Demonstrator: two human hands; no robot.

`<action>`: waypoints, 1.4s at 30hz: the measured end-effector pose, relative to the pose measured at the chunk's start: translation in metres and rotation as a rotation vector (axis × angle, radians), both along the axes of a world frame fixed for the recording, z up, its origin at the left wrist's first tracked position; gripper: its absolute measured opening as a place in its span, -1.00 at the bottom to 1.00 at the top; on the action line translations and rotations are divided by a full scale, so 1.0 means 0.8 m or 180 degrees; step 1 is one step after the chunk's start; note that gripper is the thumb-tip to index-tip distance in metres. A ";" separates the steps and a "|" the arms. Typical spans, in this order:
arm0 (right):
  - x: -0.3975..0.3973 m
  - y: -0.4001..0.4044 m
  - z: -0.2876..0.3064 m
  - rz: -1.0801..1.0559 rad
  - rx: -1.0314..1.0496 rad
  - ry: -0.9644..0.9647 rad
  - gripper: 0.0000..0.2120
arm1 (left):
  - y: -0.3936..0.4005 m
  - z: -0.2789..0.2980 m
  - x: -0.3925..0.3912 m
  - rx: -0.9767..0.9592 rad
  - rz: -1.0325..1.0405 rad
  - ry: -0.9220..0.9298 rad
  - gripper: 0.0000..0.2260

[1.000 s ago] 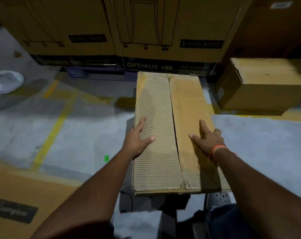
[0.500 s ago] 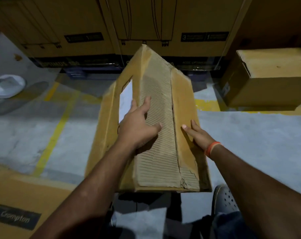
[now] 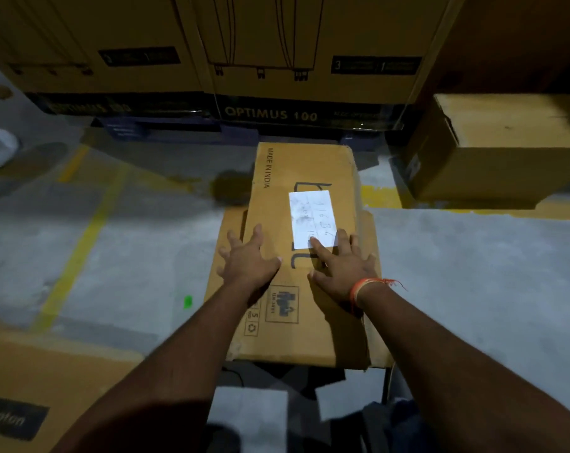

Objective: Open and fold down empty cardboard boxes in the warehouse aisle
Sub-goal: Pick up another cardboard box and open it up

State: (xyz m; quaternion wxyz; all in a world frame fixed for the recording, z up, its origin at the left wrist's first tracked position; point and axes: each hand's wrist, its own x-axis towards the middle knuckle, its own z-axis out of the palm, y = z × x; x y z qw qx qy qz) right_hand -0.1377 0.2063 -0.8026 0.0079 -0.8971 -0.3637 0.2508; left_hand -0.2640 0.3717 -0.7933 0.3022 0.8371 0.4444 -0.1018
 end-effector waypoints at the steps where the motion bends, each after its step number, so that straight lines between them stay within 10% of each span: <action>1: 0.000 0.003 -0.003 0.0001 -0.0098 -0.0032 -0.26 | 0.005 -0.006 -0.003 -0.0289 0.0133 -0.0023 -0.13; 12: 0.041 -0.011 0.063 -0.0804 0.0868 -0.0368 -0.41 | -0.031 0.042 0.052 -0.2303 -0.0412 -0.1723 -0.31; 19: 0.071 -0.096 0.057 -0.0875 -0.0460 -0.0467 -0.37 | -0.085 -0.020 0.074 -0.1143 -0.1157 -0.0868 -0.33; 25: 0.095 -0.168 -0.001 -0.1355 -0.0807 0.0354 -0.27 | -0.093 -0.057 0.069 -0.0095 -0.0684 -0.0047 -0.36; 32: 0.085 -0.141 -0.023 -0.1336 -0.0590 0.0654 -0.23 | -0.104 -0.060 0.077 0.0031 0.0020 -0.0418 -0.54; 38: 0.087 -0.137 -0.029 -0.1306 -0.0844 0.0500 -0.21 | -0.059 -0.064 0.066 -0.1557 0.1265 -0.1535 -0.67; 42: 0.082 -0.139 -0.026 -0.1065 -0.0917 0.0235 -0.32 | -0.048 -0.043 0.052 -0.1534 0.1520 -0.1668 -0.68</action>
